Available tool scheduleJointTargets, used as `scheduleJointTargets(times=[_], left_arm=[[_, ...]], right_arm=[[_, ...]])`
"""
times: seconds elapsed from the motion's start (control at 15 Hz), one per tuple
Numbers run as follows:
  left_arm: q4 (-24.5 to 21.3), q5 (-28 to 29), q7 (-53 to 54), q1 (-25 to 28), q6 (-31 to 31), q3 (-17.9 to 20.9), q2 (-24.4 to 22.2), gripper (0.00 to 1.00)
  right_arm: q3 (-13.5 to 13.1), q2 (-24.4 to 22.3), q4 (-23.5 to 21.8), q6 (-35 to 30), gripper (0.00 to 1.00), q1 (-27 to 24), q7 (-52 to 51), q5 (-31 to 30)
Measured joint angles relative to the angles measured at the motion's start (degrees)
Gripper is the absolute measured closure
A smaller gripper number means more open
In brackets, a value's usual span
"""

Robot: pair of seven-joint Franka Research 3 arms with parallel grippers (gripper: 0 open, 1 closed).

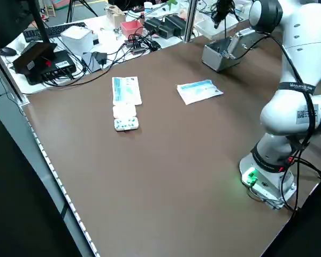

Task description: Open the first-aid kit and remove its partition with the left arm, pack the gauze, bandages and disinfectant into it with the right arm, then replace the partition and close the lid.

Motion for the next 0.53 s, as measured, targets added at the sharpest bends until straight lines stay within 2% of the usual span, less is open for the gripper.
scheduleJointTargets(times=[0.33,0.53], left_arm=[[-0.12,0.0,5.22,4.11,-2.76,-0.06,-1.25,0.96],[-0.64,0.0,9.73,6.71,-4.32,0.01,-1.25,0.96]], right_arm=[[0.08,0.01,0.77,6.63,0.6,5.23,1.64,4.52],[0.08,0.13,0.79,15.04,0.6,8.28,3.66,7.31]])
